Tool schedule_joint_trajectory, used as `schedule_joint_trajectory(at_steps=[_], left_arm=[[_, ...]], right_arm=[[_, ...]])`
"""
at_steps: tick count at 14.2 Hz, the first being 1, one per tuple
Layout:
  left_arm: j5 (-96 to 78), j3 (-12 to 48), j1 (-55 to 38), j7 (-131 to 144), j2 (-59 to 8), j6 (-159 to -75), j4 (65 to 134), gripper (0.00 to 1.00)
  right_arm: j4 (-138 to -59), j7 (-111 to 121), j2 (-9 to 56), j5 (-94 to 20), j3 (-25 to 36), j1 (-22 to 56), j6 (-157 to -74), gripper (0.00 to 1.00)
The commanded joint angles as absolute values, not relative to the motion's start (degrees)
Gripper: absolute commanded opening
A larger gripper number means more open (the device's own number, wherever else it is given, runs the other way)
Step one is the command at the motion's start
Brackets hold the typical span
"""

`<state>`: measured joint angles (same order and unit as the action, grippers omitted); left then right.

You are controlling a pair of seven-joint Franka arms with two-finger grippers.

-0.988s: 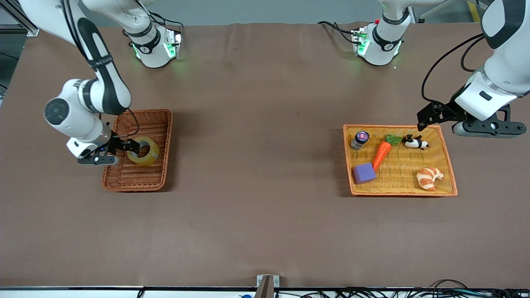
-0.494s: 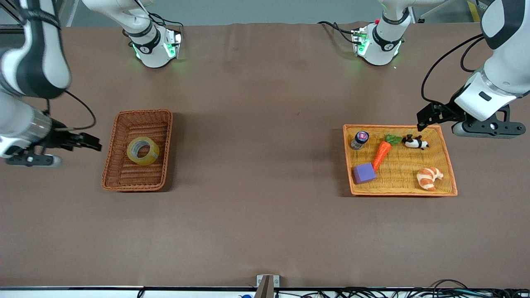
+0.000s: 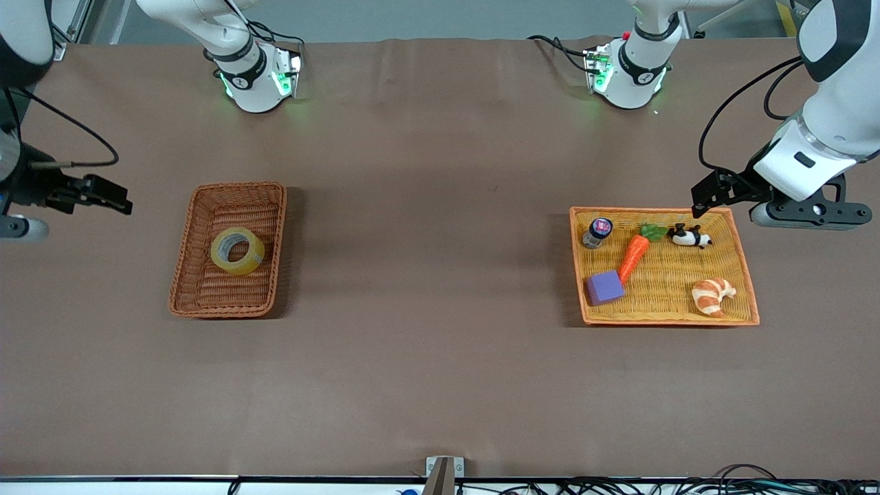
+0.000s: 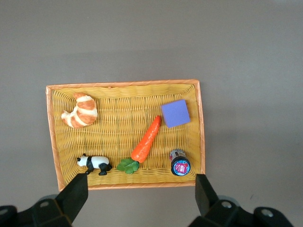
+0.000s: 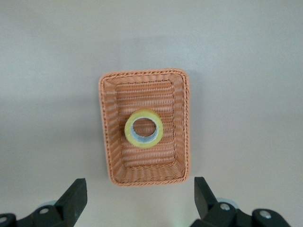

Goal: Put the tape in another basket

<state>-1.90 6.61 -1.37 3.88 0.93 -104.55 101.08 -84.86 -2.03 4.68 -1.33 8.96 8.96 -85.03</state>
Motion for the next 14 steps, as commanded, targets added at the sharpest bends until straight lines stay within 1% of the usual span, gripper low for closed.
schedule_joint_trajectory(at_steps=[1,2,4,6,10,14], left_arm=[[-0.8,7.2,-1.3,5.8,0.5,-103.7,98.8,1.0],[-0.8,7.2,-1.3,5.8,0.5,-103.4,98.3,1.0],[-0.8,7.2,-1.3,5.9,0.8,-103.4,98.2,1.0],[-0.9,7.1,-1.1,5.9,1.5,-103.2,98.3,1.0],[-0.9,6.9,-1.5,5.9,2.8,-101.0,98.6,1.0],[-0.9,6.7,-1.7,5.9,2.6,-101.0,98.7,1.0]], right_arm=[[-86.8,-3.3,0.1,-0.6,1.7,0.9,-83.6,1.0],[-87.1,-3.3,0.2,-0.6,-0.6,-1.5,-84.1,1.0],[-88.5,-3.2,0.4,-0.6,-1.1,-2.4,-86.3,1.0],[-88.6,-3.1,0.4,-0.4,-0.8,-1.8,-86.9,1.0],[-88.5,-2.7,0.4,-0.8,2.5,0.4,-87.5,1.0],[-87.6,-2.5,-0.2,-1.2,2.8,0.7,-84.7,1.0]])
